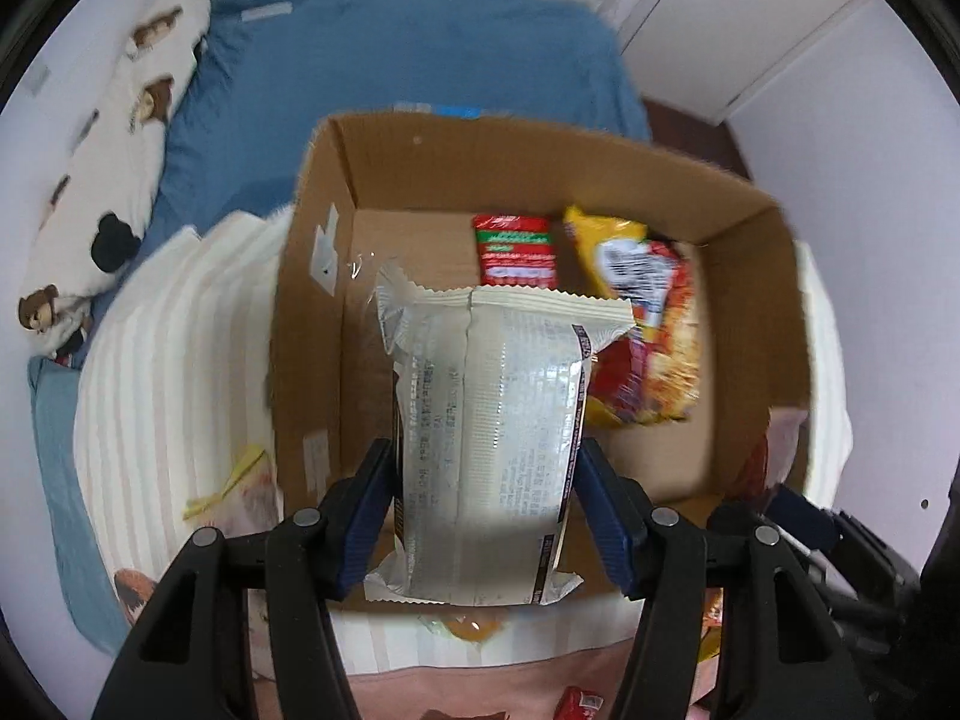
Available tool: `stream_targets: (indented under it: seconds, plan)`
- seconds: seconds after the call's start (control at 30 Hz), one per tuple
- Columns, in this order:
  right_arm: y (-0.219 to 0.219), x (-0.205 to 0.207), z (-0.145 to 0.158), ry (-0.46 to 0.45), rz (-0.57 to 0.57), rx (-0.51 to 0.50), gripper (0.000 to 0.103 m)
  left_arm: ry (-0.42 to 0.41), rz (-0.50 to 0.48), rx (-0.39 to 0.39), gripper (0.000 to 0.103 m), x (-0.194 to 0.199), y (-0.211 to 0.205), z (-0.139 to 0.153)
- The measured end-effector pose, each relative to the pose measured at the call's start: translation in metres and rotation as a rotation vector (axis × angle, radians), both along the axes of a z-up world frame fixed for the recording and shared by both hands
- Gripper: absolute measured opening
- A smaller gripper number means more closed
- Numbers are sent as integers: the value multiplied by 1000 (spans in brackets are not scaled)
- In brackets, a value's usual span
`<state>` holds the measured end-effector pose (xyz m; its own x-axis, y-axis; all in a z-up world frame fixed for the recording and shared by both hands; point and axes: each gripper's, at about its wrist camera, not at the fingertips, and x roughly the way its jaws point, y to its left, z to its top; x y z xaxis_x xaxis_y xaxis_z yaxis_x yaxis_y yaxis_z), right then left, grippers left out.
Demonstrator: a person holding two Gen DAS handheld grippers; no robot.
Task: Organize snacks
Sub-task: 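Carry both packs into the box and open both tools to release them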
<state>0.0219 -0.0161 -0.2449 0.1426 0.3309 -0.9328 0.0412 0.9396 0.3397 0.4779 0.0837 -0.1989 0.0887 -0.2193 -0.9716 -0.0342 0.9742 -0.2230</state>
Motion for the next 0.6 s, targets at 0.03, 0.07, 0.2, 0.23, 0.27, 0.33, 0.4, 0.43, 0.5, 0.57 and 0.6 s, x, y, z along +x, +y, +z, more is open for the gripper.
stream_targets:
  seconds: [0.03, 0.07, 0.2, 0.23, 0.27, 0.33, 0.4, 0.43, 0.5, 0.57, 0.6]
  plan:
    - [4, 8, -10, 28, 9, -1, 59, 22, 9, 6, 58, 8, 2, -6]
    - [8, 14, -18, 45, 12, -4, 59, 45, 12, 12, 58, 15, 3, -15]
    - [19, 27, -51, 124, 32, -3, 59, 124, -19, 49, 58, 35, -3, -45]
    - [21, 28, -57, 140, 35, -4, 59, 137, -29, 59, 59, 37, -5, -49]
    - [24, 30, -64, 157, 42, -14, 59, 150, -44, 71, 59, 39, -8, -54]
    - [28, 31, -73, 174, 56, -32, 59, 189, -70, 84, 60, 40, -13, -66]
    - [30, 31, -79, 189, 70, -47, 59, 211, -68, 83, 59, 37, -14, -73]
    - [31, 31, -83, 202, 79, -50, 59, 217, -70, 79, 59, 36, -15, -76]
    - [32, 31, -88, 217, 92, -60, 59, 237, -79, 73, 59, 32, -15, -82]
    - [35, 31, -95, 252, 121, -72, 59, 252, -74, 66, 59, 30, -14, -85]
    - [34, 31, -98, 274, 123, -77, 61, 263, -65, 53, 59, 29, -12, -86]
